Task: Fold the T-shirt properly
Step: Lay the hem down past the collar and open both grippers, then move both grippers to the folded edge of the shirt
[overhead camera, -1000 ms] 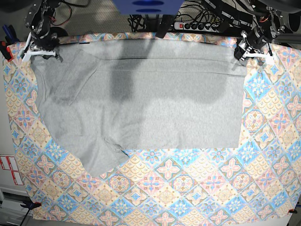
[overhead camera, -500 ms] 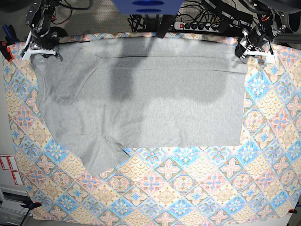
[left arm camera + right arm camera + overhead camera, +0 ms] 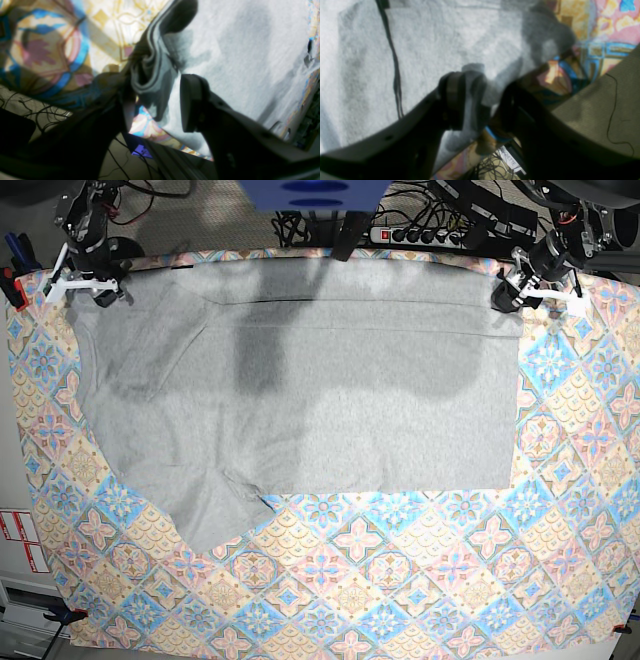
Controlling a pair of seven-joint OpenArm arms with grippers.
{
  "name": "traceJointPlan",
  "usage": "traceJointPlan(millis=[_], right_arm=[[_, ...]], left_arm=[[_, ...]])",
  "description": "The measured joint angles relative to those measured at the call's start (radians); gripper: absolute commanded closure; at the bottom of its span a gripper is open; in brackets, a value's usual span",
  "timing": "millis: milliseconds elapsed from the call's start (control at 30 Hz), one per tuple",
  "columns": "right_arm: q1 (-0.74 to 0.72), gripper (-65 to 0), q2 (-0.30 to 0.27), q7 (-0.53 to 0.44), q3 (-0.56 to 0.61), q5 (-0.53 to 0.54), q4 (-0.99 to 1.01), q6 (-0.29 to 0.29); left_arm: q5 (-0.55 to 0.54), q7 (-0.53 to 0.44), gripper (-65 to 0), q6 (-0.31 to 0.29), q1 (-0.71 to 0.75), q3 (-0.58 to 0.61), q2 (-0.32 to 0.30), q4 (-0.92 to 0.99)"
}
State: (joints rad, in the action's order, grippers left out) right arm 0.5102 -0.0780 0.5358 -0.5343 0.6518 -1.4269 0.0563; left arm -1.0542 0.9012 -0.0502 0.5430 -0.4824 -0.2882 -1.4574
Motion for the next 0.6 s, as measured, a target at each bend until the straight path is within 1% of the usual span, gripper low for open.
traceJointPlan(millis=[100,167,200,233,267,300,400,467,500,567,600], right_arm=[[0.000,-24.8,0.000,-0.002,-0.002,0.001,0.002,0.002],[-0.003,-24.7,0.003,0.006,-0.028,0.005,0.007,0.021],[-0.007,-24.6,0.007,0.012,-0.056,0.004,0.009,0.017],[-0.010,-24.6,0.009,0.016,-0.092,0.000,0.013,-0.006],[-0.007,-24.6,0.006,0.029,-0.131,-0.021,0.018,-0.018],[0.000,-24.6,0.000,0.044,-0.162,-0.032,0.023,-0.047],[0.023,-24.6,0.009,0.061,-0.216,-0.056,0.040,-0.076],[0.022,-24.6,0.012,0.067,-0.222,-0.061,0.037,-0.079],[0.017,-24.6,0.012,0.067,-0.222,-0.060,0.032,-0.069],[0.000,-24.6,0.011,0.062,-0.219,-0.045,0.018,-0.068],[-0.003,-24.6,0.010,0.064,-0.219,-0.046,0.005,-0.061]], left_arm=[[-0.003,-0.005,-33.6,-0.003,0.004,0.000,-0.001,0.000],[-0.006,-0.002,-33.6,-0.003,0.009,-0.005,-0.005,-0.001],[-0.006,0.009,-33.6,-0.003,0.010,-0.018,-0.004,0.000],[-0.004,0.018,-33.6,-0.002,0.017,-0.043,-0.003,0.000],[0.004,0.019,-33.6,0.006,0.027,-0.066,-0.006,0.000],[0.020,0.015,-33.7,0.017,0.035,-0.080,-0.014,0.002],[0.033,0.020,-33.8,0.028,0.039,-0.084,-0.037,0.007],[0.035,0.034,-33.7,0.027,0.036,-0.084,-0.044,0.007],[0.036,0.033,-33.7,0.027,0.034,-0.084,-0.045,0.007],[0.036,0.028,-33.7,0.029,0.034,-0.084,-0.044,-0.003],[0.060,0.027,-33.7,0.045,0.034,-0.084,-0.040,-0.023]])
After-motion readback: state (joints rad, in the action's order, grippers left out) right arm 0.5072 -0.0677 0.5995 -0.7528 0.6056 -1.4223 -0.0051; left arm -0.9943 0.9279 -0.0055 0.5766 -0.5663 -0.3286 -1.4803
